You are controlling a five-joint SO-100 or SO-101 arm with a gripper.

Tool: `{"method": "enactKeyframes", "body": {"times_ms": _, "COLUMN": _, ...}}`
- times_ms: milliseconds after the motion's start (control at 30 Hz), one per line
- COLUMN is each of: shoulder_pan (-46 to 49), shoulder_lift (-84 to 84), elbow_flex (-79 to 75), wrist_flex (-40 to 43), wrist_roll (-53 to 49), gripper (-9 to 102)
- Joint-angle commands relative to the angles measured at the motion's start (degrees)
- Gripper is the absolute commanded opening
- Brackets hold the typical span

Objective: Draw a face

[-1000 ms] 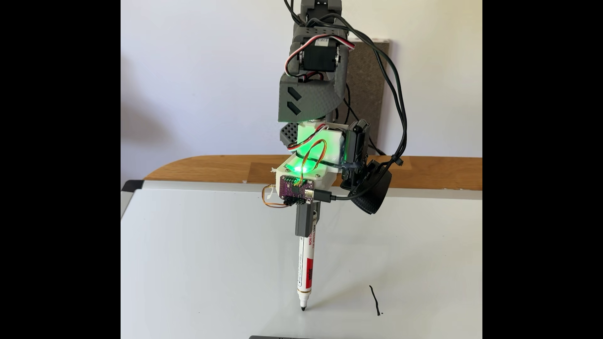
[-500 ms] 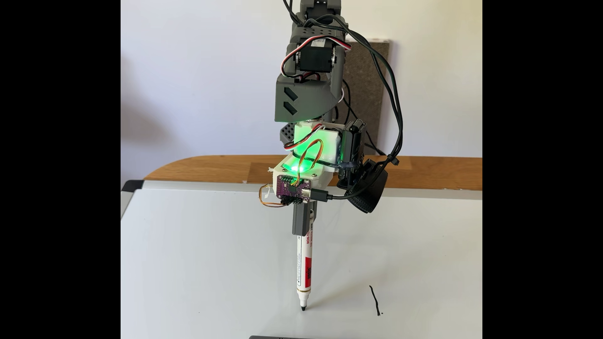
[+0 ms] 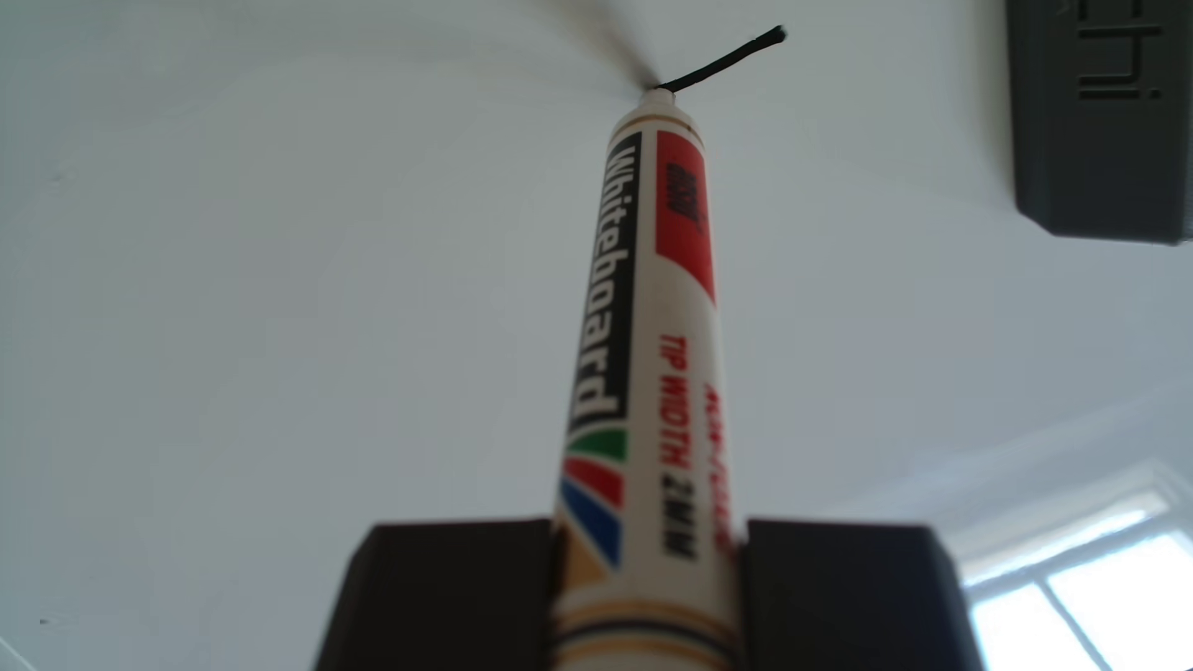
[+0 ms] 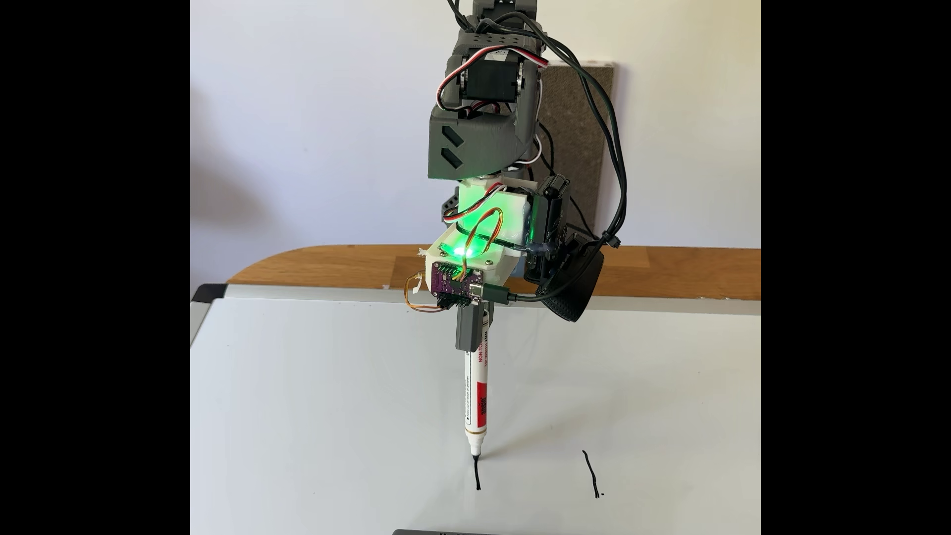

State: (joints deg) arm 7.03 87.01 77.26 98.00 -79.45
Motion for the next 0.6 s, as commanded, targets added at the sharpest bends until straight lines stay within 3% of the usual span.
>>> {"method": "enactKeyframes", "body": {"times_ms": 0, "shoulder_pan": -0.2, "shoulder_lift": 5.6, "elbow_flex": 0.4, "wrist_flex": 0.1, "wrist_roll": -0.4, "gripper": -1}}
{"method": "enactKeyframes", "body": {"times_ms": 367, "shoulder_pan": -1.9, "shoulder_lift": 12.6, "elbow_flex": -0.7, "wrist_flex": -3.7, "wrist_roll": 3.7, "gripper": -1}}
{"method": "enactKeyframes", "body": {"times_ms": 567, "shoulder_pan": -9.9, "shoulder_lift": 18.2, "elbow_flex": -1.1, "wrist_flex": -1.2, "wrist_roll": 18.0, "gripper": -1}}
